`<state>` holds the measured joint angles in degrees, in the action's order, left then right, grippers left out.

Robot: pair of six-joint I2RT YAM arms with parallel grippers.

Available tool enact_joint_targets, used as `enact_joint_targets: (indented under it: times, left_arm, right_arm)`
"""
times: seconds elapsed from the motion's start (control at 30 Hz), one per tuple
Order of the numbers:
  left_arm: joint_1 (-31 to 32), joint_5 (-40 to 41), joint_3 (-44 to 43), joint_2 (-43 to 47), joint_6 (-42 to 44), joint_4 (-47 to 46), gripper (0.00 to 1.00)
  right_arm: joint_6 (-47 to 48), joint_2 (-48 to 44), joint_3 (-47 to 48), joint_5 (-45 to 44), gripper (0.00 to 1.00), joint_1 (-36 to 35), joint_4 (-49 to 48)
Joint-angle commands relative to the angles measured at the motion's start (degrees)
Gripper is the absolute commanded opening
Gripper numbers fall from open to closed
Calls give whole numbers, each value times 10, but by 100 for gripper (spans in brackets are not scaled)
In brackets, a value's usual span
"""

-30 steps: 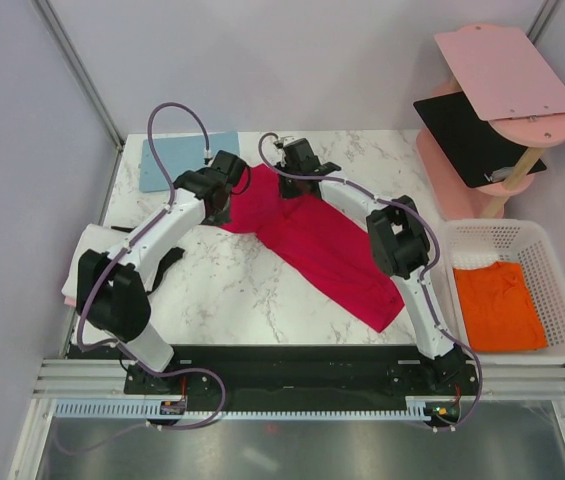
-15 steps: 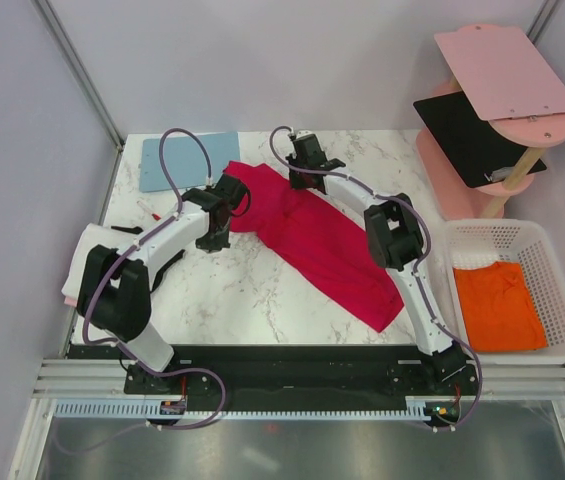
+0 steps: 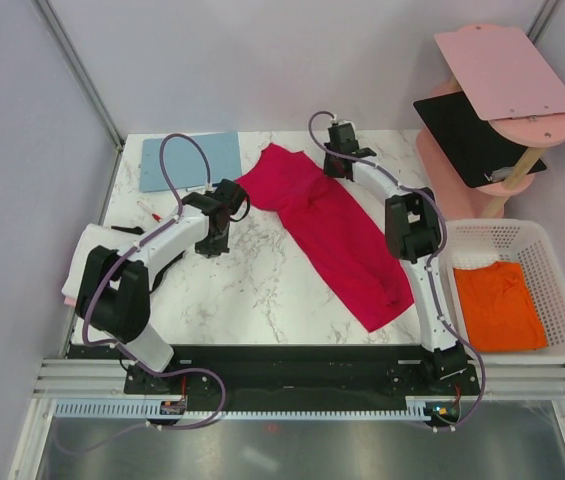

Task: Fold and stack the t-shirts
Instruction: Rotate the tshirt 90 degrees

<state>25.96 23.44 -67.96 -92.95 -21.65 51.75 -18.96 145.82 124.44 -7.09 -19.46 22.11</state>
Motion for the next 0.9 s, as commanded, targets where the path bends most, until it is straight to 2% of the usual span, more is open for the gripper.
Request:
enact_joint_targets:
  times: [0.0, 0.17, 0.3, 0.4, 0.43, 0.53, 0.67, 0.87]
  left_arm:
    - [3, -27, 5, 17, -23, -30, 2]
    - [41, -110, 4, 9, -26, -85, 2]
    - [124, -217, -2, -13, -60, -194, 2]
    - [175, -302, -1, -41, -108, -276, 2]
    - [185, -320, -1, -51, -122, -334, 2]
    - [219, -389, -4, -99, -173, -434, 2]
    - [255, -457, -52, -184, -210, -474, 2]
    - [297, -474, -92, -243, -236, -505, 2]
  right_arm:
    - [-17, 0, -30, -72, 0, 46, 66]
    - [-44, 1, -29, -100, 0, 78, 80]
    - [-44, -9, -24, -63, 0, 94, 73]
    - [-33, -90, -95, -15, 0, 94, 9]
    - [-34, -113, -117, -7, 0, 95, -28]
    - [-43, -191, -176, 16, 0, 94, -58]
    - [-45, -271, -223, 33, 0, 94, -59]
    - [-24, -360, -267, 24, 0, 94, -43]
